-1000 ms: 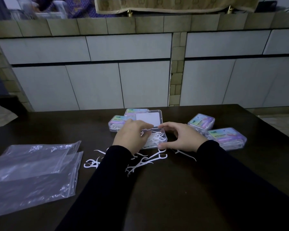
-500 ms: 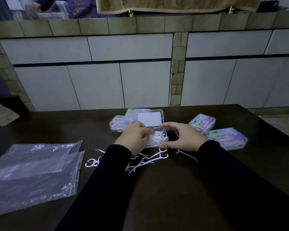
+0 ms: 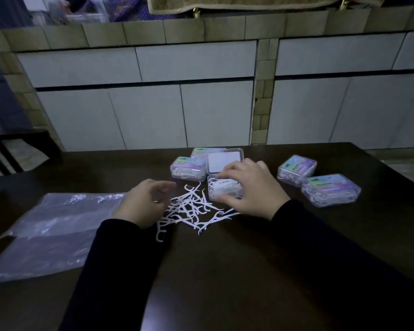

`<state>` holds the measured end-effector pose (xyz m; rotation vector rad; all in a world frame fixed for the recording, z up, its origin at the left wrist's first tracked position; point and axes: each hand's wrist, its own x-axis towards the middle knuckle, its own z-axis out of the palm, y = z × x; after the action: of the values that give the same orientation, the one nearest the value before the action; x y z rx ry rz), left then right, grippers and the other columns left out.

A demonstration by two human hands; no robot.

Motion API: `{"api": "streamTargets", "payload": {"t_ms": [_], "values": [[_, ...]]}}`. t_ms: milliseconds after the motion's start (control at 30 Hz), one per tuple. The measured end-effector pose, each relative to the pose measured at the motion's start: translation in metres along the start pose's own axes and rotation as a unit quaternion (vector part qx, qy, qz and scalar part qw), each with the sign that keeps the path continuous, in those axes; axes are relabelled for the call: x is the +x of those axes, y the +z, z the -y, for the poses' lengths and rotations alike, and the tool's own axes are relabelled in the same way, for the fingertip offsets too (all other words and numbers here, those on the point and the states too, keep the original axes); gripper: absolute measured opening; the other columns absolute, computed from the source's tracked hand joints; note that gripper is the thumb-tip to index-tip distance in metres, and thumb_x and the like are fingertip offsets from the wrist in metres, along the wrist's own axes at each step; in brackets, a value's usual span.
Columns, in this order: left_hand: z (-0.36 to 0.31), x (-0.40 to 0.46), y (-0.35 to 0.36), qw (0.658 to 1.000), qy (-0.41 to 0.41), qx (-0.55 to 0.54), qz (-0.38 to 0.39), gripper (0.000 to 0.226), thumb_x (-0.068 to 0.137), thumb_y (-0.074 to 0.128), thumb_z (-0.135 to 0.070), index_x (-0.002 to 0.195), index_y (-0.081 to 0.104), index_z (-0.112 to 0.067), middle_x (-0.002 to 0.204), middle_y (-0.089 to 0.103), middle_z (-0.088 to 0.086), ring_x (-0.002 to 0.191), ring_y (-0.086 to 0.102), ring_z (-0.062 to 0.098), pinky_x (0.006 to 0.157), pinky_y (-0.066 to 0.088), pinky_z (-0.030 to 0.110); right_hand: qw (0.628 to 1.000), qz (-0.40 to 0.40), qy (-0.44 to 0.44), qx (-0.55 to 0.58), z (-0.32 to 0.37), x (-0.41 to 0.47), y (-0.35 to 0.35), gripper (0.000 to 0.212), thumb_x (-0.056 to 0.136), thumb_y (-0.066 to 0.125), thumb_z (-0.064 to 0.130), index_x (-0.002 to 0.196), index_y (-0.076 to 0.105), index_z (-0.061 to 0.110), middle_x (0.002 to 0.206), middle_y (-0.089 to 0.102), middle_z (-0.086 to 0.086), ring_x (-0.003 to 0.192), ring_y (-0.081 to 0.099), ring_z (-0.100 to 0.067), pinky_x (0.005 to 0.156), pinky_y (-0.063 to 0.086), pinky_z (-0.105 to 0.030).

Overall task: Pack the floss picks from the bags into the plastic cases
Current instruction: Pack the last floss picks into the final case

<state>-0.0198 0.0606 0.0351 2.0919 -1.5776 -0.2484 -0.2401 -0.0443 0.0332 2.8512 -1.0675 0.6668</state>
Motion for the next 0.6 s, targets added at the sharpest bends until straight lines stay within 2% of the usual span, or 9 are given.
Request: {"api": "streamTargets", "payload": {"t_ms": [100, 167, 300, 433, 500, 600], "values": [[0.016, -0.012, -0.005, 0.999, -0.044, -0.008, 0.03, 0.056, 0.082, 0.073, -0.029, 0.134, 0.054, -0.024, 0.13, 0.047, 0.001, 0.115, 0.051, 0.012, 0.095, 0.036, 0.019, 0.997, 0.043, -0.047, -0.045, 0.034, 0.003, 0.008, 0.063, 0.083, 0.045, 0.073, 0.132, 0.052, 0.034, 0.129, 0.053, 0.011, 0.117, 0.042, -0.013, 0.099, 0.027, -0.038], [0.021, -0.016, -0.005, 0.997, -0.066, -0.008, 0.05, 0.067, 0.076, 0.077, -0.035, 0.137, 0.051, -0.022, 0.133, 0.044, 0.003, 0.125, 0.046, 0.016, 0.101, 0.032, 0.022, 0.994, 0.059, -0.05, -0.072, 0.05, 0.007, 0.017, 0.071, 0.083, 0.039, 0.076, 0.138, 0.047, 0.032, 0.132, 0.052, 0.009, 0.12, 0.039, -0.015, 0.099, 0.025, -0.04], [0.027, -0.015, -0.001, 0.994, -0.074, 0.026, 0.08, 0.069, 0.078, 0.075, -0.038, 0.139, 0.048, -0.024, 0.133, 0.045, 0.002, 0.128, 0.042, 0.015, 0.106, 0.029, 0.024, 0.992, 0.082, -0.001, -0.098, 0.063, 0.022, 0.03, 0.066, 0.092, 0.03, 0.066, 0.14, 0.046, 0.024, 0.136, 0.052, 0.001, 0.125, 0.037, -0.021, 0.1, 0.023, -0.046], [0.026, -0.013, 0.001, 0.994, -0.064, 0.015, 0.086, 0.054, 0.082, 0.071, -0.03, 0.134, 0.055, -0.028, 0.126, 0.056, -0.001, 0.115, 0.055, 0.013, 0.097, 0.039, 0.022, 0.985, 0.128, 0.017, -0.117, 0.064, 0.032, 0.036, 0.052, 0.1, 0.025, 0.05, 0.14, 0.046, 0.025, 0.137, 0.051, -0.003, 0.126, 0.037, -0.022, 0.101, 0.023, -0.048], [0.024, -0.013, 0.002, 0.995, -0.056, 0.006, 0.082, 0.05, 0.081, 0.071, -0.036, 0.13, 0.058, -0.032, 0.107, 0.06, -0.006, 0.102, 0.058, 0.011, 0.088, 0.041, 0.021, 0.983, 0.139, 0.004, -0.118, 0.063, 0.032, 0.036, 0.046, 0.101, 0.028, 0.045, 0.139, 0.048, 0.028, 0.136, 0.051, 0.0, 0.125, 0.038, -0.021, 0.101, 0.022, -0.048], [0.024, -0.012, 0.004, 0.996, -0.053, -0.01, 0.078, 0.051, 0.08, 0.072, -0.039, 0.129, 0.056, -0.037, 0.083, 0.051, -0.012, 0.082, 0.054, 0.009, 0.078, 0.039, 0.021, 0.984, 0.124, -0.03, -0.125, 0.065, 0.028, 0.03, 0.04, 0.1, 0.032, 0.042, 0.132, 0.056, 0.034, 0.131, 0.056, 0.006, 0.122, 0.039, -0.019, 0.1, 0.021, -0.049]]}}
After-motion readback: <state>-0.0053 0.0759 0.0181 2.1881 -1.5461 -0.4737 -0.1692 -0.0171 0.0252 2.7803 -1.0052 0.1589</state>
